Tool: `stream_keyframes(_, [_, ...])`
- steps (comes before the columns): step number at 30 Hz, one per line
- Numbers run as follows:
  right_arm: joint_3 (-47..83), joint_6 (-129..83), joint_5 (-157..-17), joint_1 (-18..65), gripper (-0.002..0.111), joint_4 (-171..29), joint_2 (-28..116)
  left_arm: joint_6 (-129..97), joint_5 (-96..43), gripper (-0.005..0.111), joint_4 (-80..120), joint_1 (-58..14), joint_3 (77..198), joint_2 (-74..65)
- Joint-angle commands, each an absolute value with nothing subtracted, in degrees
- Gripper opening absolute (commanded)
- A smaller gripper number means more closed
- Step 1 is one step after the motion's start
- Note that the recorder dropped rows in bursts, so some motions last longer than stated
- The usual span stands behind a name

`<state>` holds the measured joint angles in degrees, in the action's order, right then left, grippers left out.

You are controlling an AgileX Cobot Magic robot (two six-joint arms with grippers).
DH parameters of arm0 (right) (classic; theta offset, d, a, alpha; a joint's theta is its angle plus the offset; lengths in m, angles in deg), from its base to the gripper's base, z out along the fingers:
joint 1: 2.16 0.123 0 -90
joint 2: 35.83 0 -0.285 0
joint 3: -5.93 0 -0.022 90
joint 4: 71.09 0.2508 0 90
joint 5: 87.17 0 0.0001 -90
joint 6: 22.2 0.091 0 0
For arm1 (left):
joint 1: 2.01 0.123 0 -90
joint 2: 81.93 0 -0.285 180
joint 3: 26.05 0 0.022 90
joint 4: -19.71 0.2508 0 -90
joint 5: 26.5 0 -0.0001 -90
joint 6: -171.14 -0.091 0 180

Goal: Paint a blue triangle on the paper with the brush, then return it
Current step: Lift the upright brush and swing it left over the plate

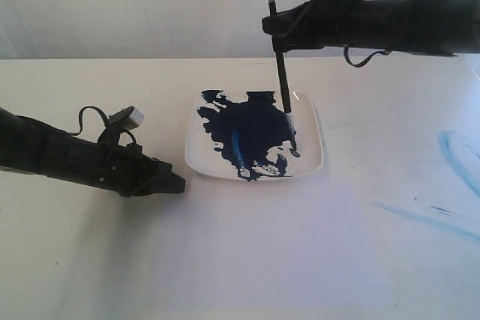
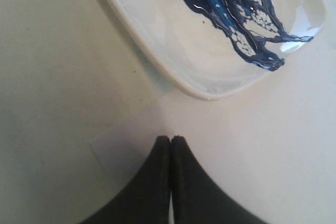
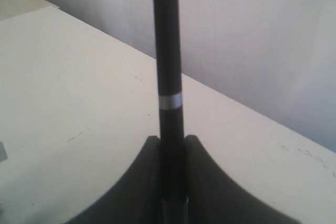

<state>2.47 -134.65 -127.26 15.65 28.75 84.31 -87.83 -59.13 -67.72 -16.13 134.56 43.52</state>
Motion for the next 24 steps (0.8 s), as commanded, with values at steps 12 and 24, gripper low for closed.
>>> stream_keyframes(12, [2.7,-131.2,-128.9,20.9,0.000,20.5,76.4,-87.3,-59.0,0.000,-67.7,-16.5,134.2,44.5])
stream_keyframes(24, [15.3,-125.1,-123.3,26.7,0.000,20.8,62.9,-87.3,-59.0,0.000,-67.7,-16.5,134.2,44.5])
